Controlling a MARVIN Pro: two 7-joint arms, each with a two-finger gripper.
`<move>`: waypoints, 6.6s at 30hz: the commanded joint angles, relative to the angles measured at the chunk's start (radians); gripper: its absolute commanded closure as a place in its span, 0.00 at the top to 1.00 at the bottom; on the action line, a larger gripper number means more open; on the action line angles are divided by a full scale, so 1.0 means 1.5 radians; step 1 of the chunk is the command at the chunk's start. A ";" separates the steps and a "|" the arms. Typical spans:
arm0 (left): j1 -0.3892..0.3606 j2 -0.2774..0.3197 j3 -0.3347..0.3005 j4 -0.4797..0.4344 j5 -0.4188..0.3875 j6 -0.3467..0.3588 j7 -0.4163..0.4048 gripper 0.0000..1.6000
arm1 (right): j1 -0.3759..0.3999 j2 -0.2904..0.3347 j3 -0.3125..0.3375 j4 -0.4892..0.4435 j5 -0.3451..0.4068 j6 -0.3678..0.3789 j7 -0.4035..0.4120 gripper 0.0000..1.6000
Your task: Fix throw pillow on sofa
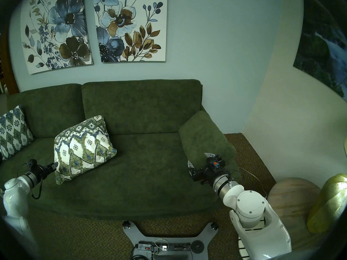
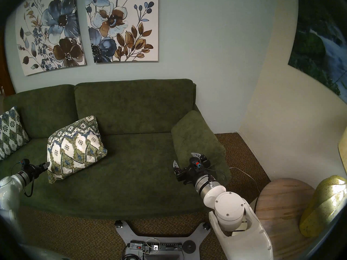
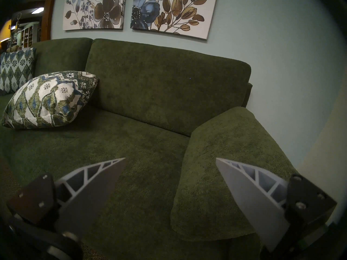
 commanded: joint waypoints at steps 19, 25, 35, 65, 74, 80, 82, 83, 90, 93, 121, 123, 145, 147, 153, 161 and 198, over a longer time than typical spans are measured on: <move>-0.122 0.004 0.104 0.138 0.074 -0.028 0.067 1.00 | 0.003 0.000 -0.002 -0.006 0.001 -0.002 -0.001 1.00; -0.130 0.003 0.118 0.166 0.086 -0.028 0.077 0.76 | 0.004 0.000 -0.002 -0.005 0.001 -0.002 -0.002 1.00; -0.151 -0.005 0.136 0.195 0.101 -0.033 0.096 0.11 | 0.004 0.000 -0.003 -0.005 0.002 -0.002 -0.002 1.00; -0.232 -0.007 0.144 0.055 0.071 -0.120 -0.120 0.00 | 0.004 0.002 -0.004 -0.002 0.002 -0.002 -0.005 1.00; -0.228 -0.030 0.152 -0.022 0.058 -0.130 -0.235 0.00 | 0.004 0.002 -0.004 -0.001 0.002 -0.002 -0.006 1.00; -0.228 -0.056 0.162 -0.065 0.045 -0.134 -0.303 0.00 | 0.004 0.002 -0.004 -0.001 0.003 -0.002 -0.007 1.00; -0.227 -0.064 0.167 -0.080 0.040 -0.135 -0.326 0.00 | 0.004 0.002 -0.004 -0.001 0.003 -0.002 -0.007 1.00; -0.225 -0.068 0.169 -0.093 0.037 -0.135 -0.344 0.00 | 0.004 0.002 -0.004 -0.001 0.003 -0.002 -0.007 1.00; -0.223 -0.097 0.186 -0.158 0.012 -0.131 -0.431 0.00 | 0.005 0.003 -0.005 0.000 0.003 -0.002 -0.007 1.00; -0.216 -0.106 0.193 -0.188 0.000 -0.126 -0.441 0.00 | 0.005 0.003 -0.005 0.000 0.003 -0.002 -0.008 1.00; -0.082 -0.173 0.236 -0.429 -0.090 -0.037 -0.441 0.00 | 0.006 0.004 -0.006 -0.001 0.004 -0.003 -0.010 1.00; -0.081 -0.184 0.247 -0.441 -0.097 -0.030 -0.441 0.00 | 0.006 0.004 -0.006 -0.001 0.004 -0.003 -0.010 1.00; 0.076 -0.256 0.326 -0.560 -0.026 0.018 -0.352 0.00 | 0.004 0.006 -0.007 -0.008 0.007 -0.002 -0.009 1.00; 0.097 -0.267 0.309 -0.560 -0.002 0.009 -0.326 0.13 | 0.004 0.007 -0.007 -0.009 0.008 -0.002 -0.009 1.00; 0.095 -0.289 0.283 -0.537 0.044 -0.003 -0.255 1.00 | 0.003 0.008 -0.007 -0.010 0.009 -0.001 -0.008 1.00; 0.066 -0.280 0.275 -0.466 0.055 -0.030 -0.227 1.00 | 0.003 0.010 -0.007 -0.012 0.011 0.000 -0.008 1.00; -0.141 -0.199 0.266 -0.106 0.048 -0.108 -0.350 1.00 | 0.004 0.012 -0.008 -0.011 0.014 -0.001 -0.010 1.00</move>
